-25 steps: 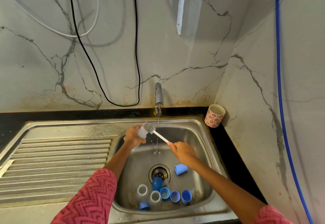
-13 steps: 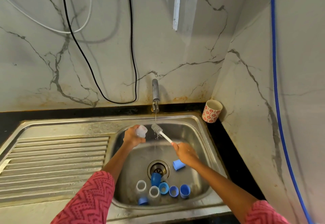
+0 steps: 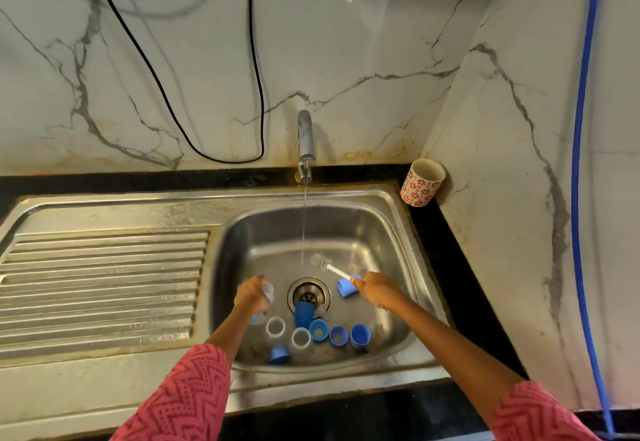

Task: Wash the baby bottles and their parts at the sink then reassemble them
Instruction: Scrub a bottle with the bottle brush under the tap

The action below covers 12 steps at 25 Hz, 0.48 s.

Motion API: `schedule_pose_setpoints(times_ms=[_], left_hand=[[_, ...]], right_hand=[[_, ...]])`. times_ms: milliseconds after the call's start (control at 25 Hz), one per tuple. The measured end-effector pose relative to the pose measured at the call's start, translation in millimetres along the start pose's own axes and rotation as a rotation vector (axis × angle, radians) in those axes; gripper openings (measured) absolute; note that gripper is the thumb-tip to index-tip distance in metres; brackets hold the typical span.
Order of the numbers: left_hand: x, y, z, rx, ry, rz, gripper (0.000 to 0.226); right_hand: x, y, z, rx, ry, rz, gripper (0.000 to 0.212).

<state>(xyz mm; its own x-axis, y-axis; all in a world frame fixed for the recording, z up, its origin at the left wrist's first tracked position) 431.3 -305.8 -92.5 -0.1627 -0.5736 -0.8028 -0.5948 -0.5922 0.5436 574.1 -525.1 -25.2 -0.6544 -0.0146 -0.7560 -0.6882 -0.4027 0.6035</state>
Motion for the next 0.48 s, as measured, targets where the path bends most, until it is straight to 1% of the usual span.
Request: schedule_pose_setpoints(times_ms=[80,120,200,280,360,480], left_hand=[[13,-2,1,0.023,-0.01,0.007,0.053],[20,-3,3,0.044,-0.049,0.021,0.049],[34,-5,6,0.09,-0.215,0.113,0.048],[43,-3,10,0.095,-0.372,0.204,0.051],[45,-4,14,0.064,-0.389,0.24,0.055],[39,-5,12,0.063,-0.398,0.237,0.067]], right_hand=[[5,-7,-6,0.019,-0.023,0.0,0.039],[8,-9,-9,0.026,-0.017,0.001,0.043],[14,-11,-17,0.047,0.006,-0.001,0.047],[16,-12,-25,0.073,-0.011,0.008,0.047],[16,-11,-29,0.092,-0.023,0.021,0.048],[13,-10,-28,0.103,-0.031,0.002,0.049]])
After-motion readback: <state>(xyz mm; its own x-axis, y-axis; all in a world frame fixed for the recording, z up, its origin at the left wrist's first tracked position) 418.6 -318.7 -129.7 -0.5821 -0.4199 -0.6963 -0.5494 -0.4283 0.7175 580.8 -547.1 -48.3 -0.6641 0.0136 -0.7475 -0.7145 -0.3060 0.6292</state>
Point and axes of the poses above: each hand's wrist, its own y-axis away from the middle knuckle, its own x-axis out of the palm, z = x × y, the point moved 3 cm from there along -y, towards the middle knuckle, and after that the axes turned 2 degrees about -y, right-handed, at the moved point
